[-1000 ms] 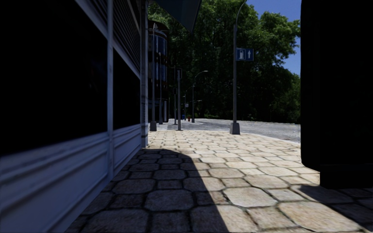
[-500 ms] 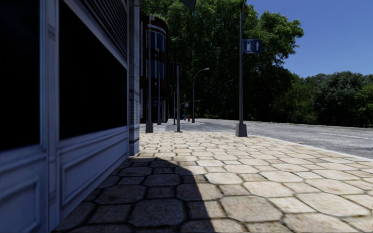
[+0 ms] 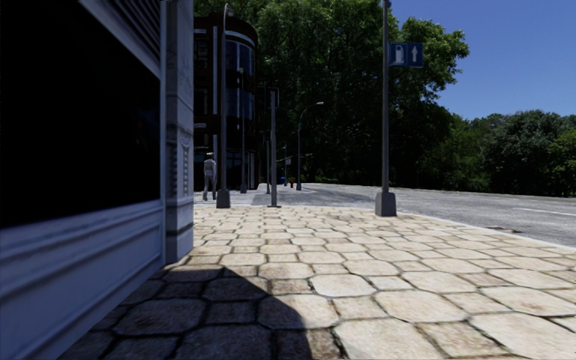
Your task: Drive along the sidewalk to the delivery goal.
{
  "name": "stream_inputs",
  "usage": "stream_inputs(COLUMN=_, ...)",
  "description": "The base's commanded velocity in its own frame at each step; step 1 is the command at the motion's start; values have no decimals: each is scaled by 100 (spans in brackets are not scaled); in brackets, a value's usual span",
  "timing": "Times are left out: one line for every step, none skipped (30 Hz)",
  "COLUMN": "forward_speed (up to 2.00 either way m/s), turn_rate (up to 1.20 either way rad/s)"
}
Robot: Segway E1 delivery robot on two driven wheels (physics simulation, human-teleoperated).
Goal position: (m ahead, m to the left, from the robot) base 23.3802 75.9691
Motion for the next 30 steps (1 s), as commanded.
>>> stream_inputs(forward_speed=200, turn_rate=0)
stream_inputs(forward_speed=200, turn_rate=0)
stream_inputs(forward_speed=200, turn_rate=0)
stream_inputs(forward_speed=200, turn_rate=0)
stream_inputs(forward_speed=200, turn_rate=0)
stream_inputs(forward_speed=200, turn_rate=0)
stream_inputs(forward_speed=200, turn_rate=0)
stream_inputs(forward_speed=200, turn_rate=0)
stream_inputs(forward_speed=200, turn_rate=0)
stream_inputs(forward_speed=200, turn_rate=0)
stream_inputs(forward_speed=200, turn_rate=0)
stream_inputs(forward_speed=200, turn_rate=0)
stream_inputs(forward_speed=200, turn_rate=0)
stream_inputs(forward_speed=200, turn_rate=0)
stream_inputs(forward_speed=200, turn_rate=0)
stream_inputs(forward_speed=200, turn_rate=0)
stream_inputs(forward_speed=200, turn_rate=0)
stream_inputs(forward_speed=200, turn_rate=0)
stream_inputs(forward_speed=200, turn_rate=0)
stream_inputs(forward_speed=200, turn_rate=0)
stream_inputs(forward_speed=200, turn_rate=0)
stream_inputs(forward_speed=200, turn_rate=0)
stream_inputs(forward_speed=200, turn_rate=0)
stream_inputs(forward_speed=200, turn_rate=0)
stream_inputs(forward_speed=200, turn_rate=0)
stream_inputs(forward_speed=200, turn_rate=0)
stream_inputs(forward_speed=200, turn_rate=0)
stream_inputs(forward_speed=200, turn_rate=0)
stream_inputs(forward_speed=200, turn_rate=0)
stream_inputs(forward_speed=200, turn_rate=0)
